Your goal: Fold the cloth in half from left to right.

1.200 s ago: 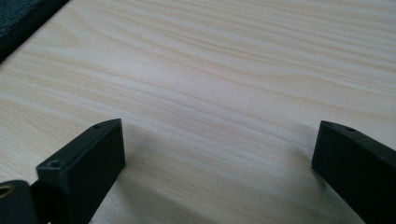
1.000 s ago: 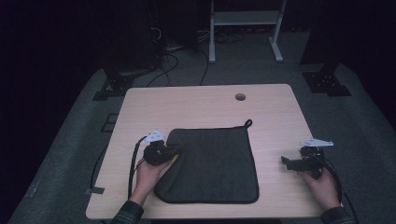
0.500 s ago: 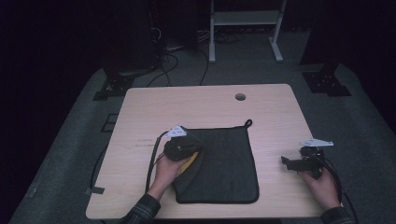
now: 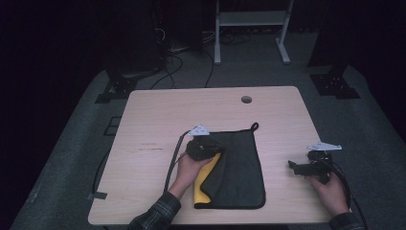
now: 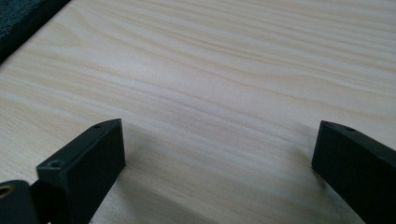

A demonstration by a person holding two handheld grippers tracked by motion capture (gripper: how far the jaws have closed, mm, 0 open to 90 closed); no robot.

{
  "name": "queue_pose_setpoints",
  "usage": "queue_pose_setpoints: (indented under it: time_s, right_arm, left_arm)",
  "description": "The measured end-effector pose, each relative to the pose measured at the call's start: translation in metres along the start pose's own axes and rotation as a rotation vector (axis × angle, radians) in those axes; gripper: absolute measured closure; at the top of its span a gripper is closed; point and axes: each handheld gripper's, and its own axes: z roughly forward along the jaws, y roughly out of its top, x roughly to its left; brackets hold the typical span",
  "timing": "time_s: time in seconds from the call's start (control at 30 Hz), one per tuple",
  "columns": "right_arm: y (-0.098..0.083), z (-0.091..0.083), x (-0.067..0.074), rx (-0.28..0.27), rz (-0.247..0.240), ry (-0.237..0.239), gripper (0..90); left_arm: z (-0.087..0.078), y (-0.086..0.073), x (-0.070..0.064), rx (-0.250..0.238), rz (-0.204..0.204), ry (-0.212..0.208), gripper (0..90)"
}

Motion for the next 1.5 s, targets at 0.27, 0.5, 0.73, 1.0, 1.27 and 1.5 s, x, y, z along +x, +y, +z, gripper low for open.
queue_pose_setpoints:
  time_s: [0.27, 0.5, 0.73, 1.0, 1.27, 1.5]
  right_arm:
    - [0.0, 0.0, 0.0, 0.0, 0.0, 0.001, 1.7]
    - [0.0, 0.0, 0.0, 0.001, -0.001, 0.002, 1.7]
    - [0.0, 0.0, 0.0, 0.001, -0.001, 0.002, 1.7]
    - [0.0, 0.0, 0.0, 0.001, -0.001, 0.002, 1.7]
    - [0.0, 0.0, 0.0, 0.001, -0.001, 0.002, 1.7]
    - [0.0, 0.0, 0.0, 0.001, -0.001, 0.002, 1.7]
  left_arm:
    - [0.029, 0.004, -0.008, 0.032, -0.004, -0.043, 86.2]
    - [0.047, 0.01, -0.014, 0.04, 0.004, -0.066, 86.2]
    - [0.065, 0.014, -0.021, 0.05, 0.003, -0.089, 86.3]
    - [0.087, 0.016, -0.026, 0.08, 0.004, -0.104, 86.2]
    - [0.105, 0.014, -0.026, 0.113, 0.005, -0.086, 85.8]
    - [0.115, 0.011, -0.025, 0.14, -0.004, -0.064, 84.6]
